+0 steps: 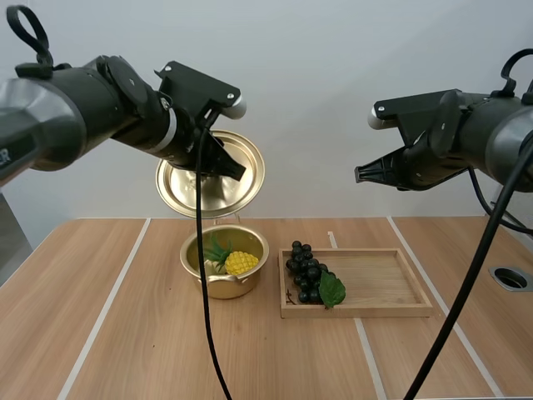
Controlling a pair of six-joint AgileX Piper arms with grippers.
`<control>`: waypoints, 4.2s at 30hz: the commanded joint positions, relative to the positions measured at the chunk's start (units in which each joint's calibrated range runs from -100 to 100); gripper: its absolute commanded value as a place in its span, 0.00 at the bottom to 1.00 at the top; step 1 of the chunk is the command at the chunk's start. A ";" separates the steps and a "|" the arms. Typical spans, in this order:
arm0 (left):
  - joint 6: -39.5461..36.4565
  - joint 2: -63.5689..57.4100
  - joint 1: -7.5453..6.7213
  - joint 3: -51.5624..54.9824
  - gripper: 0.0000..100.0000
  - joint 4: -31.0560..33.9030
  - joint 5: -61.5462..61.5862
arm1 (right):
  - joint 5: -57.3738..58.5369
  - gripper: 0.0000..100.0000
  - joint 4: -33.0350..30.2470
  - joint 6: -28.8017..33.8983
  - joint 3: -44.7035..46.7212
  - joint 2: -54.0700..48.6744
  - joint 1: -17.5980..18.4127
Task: Open the pot, put the pineapple inside, and close it
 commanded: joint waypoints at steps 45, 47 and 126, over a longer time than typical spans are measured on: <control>6.33 24.14 -0.04 4.17 0.00 -6.15 -11.83 | -2.78 0.00 0.00 -0.41 0.23 3.89 -0.22; 6.33 24.14 -0.04 4.17 0.00 -6.15 -11.83 | -2.78 0.00 0.00 -0.41 0.23 3.89 -0.22; -14.85 -27.27 5.96 4.78 0.00 -6.59 -23.71 | -24.18 0.00 7.74 -0.44 0.23 -19.19 -0.22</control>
